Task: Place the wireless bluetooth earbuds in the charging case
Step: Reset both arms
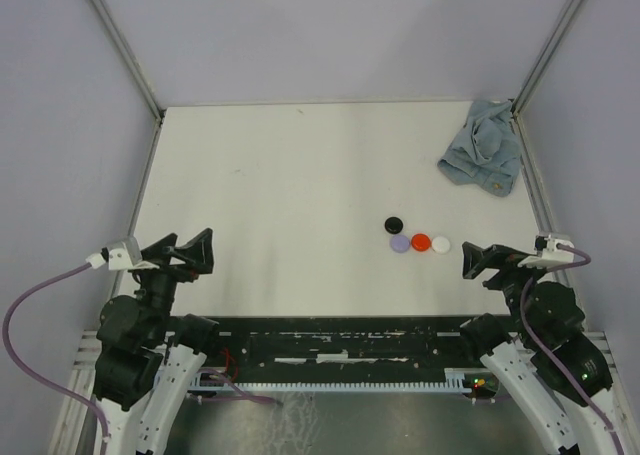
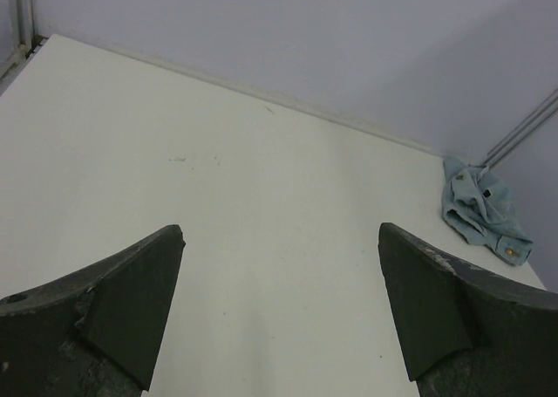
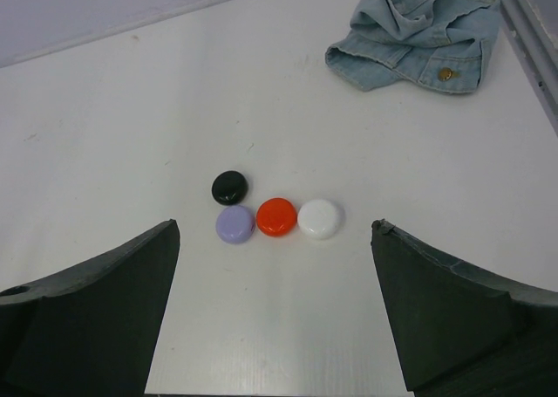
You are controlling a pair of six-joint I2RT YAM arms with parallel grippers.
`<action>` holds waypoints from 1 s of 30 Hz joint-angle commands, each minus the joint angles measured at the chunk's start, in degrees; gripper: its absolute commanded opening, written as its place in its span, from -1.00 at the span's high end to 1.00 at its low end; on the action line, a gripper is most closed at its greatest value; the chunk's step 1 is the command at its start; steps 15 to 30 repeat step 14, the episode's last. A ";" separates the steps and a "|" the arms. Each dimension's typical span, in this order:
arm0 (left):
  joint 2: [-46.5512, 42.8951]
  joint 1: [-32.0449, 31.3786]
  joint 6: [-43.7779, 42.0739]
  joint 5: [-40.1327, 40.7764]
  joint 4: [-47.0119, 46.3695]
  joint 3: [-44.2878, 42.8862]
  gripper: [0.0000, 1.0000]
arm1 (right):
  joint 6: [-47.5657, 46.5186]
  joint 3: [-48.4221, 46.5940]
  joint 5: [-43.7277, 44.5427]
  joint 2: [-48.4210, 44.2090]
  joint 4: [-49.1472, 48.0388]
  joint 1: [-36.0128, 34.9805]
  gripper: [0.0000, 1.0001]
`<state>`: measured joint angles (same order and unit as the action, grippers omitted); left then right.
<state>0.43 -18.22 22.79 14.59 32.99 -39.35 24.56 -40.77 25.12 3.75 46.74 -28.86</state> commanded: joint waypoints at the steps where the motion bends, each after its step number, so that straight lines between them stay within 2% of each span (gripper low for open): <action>1: -0.34 0.25 2.26 1.95 -0.40 0.30 -0.99 | -0.19 -0.90 2.15 1.34 0.02 0.08 -0.98; 30: -0.34 0.29 2.39 1.81 -0.18 0.68 -0.98 | -0.51 -1.40 0.07 1.81 -1.33 0.06 -0.98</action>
